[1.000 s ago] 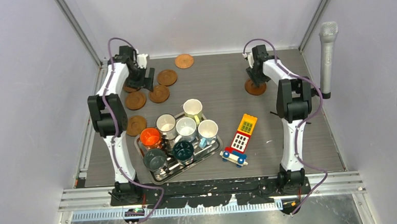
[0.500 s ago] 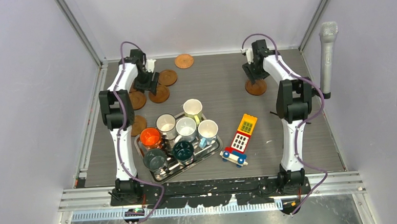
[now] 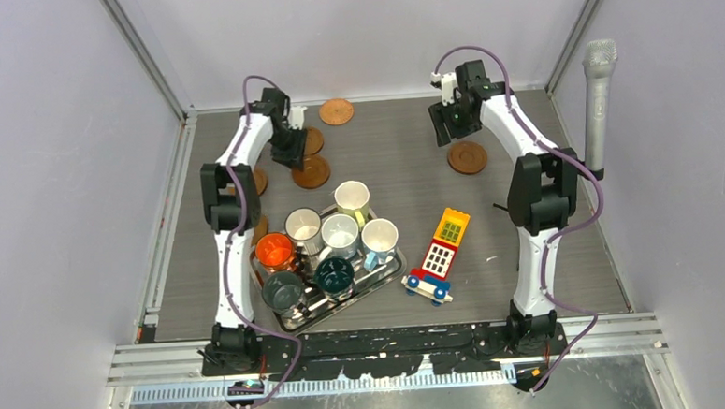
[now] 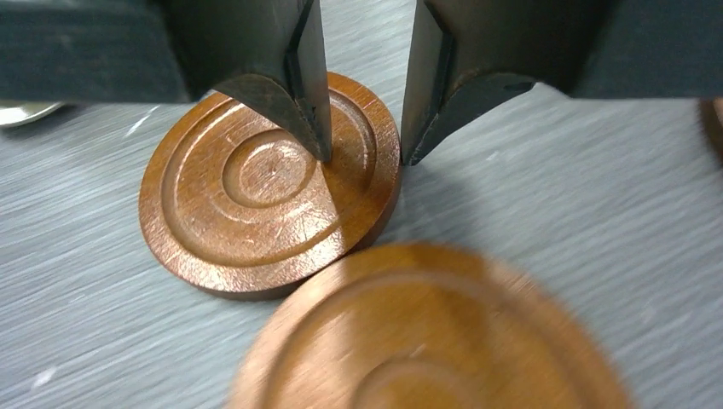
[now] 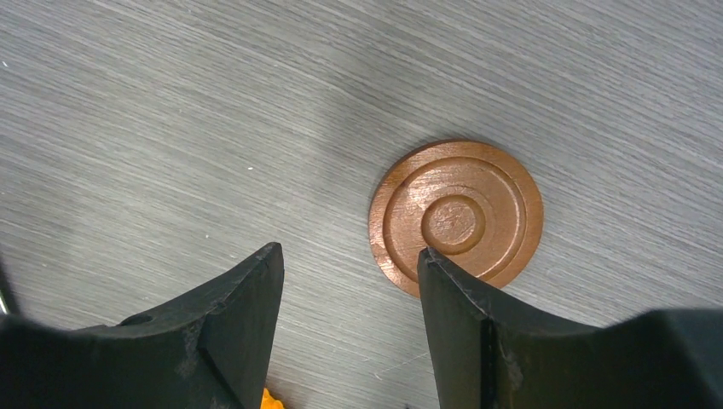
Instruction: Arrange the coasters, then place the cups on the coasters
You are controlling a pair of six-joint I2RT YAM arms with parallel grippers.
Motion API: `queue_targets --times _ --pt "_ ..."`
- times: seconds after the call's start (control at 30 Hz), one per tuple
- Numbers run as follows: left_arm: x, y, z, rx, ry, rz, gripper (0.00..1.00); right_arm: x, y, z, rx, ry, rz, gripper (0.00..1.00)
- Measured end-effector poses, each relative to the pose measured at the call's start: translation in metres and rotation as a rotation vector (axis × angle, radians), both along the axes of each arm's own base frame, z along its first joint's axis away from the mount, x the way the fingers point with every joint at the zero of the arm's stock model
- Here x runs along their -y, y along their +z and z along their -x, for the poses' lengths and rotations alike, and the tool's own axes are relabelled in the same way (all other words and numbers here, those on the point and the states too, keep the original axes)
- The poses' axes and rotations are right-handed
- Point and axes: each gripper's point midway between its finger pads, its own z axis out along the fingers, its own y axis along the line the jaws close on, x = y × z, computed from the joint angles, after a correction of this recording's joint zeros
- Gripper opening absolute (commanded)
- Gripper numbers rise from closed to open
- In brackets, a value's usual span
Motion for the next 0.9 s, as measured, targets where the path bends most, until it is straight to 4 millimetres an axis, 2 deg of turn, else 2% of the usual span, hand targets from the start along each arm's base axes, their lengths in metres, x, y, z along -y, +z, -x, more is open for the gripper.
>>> queue_targets --times 0.33,0.4,0.5,0.6,0.7,0.8,0.9 --pt "0.118 0.001 -0.015 0.037 -0.020 0.177 0.30 -0.012 0.000 0.005 -0.017 -0.022 -0.030 0.64" --pt "0.137 0.002 -0.016 0.045 -0.032 0.209 0.32 -0.018 0.000 0.006 -0.017 -0.014 -0.031 0.64" --pt "0.160 0.004 -0.016 0.057 -0.047 0.255 0.48 -0.035 0.001 0.007 -0.012 0.008 -0.037 0.65" --pt "0.167 0.007 -0.015 0.051 -0.051 0.279 0.63 -0.056 0.001 0.004 -0.003 0.039 -0.046 0.68" --pt "0.155 0.014 -0.017 0.050 -0.037 0.296 0.71 -0.087 -0.001 -0.004 0.017 0.084 -0.059 0.68" --pt "0.121 0.027 -0.019 0.050 0.015 0.298 0.75 -0.120 -0.009 -0.008 0.025 0.131 -0.069 0.68" --pt "0.074 0.051 -0.021 0.073 0.087 0.296 0.77 -0.151 -0.021 -0.007 0.024 0.177 -0.073 0.70"
